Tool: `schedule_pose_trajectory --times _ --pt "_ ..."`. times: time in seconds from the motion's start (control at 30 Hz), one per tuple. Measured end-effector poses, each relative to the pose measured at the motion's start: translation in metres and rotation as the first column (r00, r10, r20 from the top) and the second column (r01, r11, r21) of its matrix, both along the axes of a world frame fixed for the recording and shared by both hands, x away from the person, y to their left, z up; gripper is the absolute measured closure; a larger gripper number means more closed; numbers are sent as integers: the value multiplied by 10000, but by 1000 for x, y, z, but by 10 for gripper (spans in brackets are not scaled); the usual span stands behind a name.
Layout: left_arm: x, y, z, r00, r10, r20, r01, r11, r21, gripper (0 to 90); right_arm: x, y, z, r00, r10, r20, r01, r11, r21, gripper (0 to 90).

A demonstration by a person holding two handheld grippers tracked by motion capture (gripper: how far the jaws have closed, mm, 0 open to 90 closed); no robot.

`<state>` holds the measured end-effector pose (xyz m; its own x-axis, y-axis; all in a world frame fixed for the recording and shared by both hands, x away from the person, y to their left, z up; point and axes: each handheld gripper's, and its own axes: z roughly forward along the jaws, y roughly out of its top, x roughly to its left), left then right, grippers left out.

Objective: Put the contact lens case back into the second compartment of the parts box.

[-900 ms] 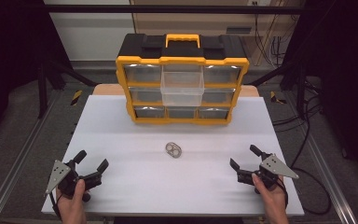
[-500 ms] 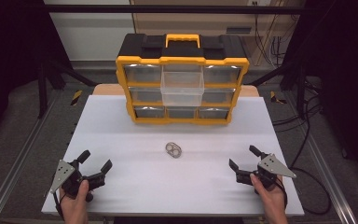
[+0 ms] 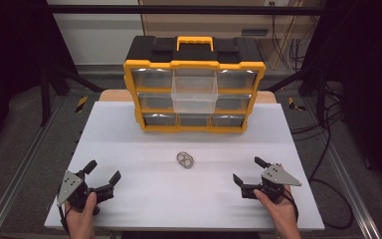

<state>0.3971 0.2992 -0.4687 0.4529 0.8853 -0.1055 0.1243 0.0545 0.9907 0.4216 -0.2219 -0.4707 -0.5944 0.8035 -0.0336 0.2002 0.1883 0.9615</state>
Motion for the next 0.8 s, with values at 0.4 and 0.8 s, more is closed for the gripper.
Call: schedule_pose_trajectory --times 0.4,0.8 --pt "1 -4 2 9999 -116 117 112 9995 309 14 30 64 13 9872 815 -1368 -1050 9789 -1752 59" --pt "2 -7 2 9995 -288 149 281 9986 451 14 57 109 23 9607 1029 -2579 -1664 9569 -2381 82"
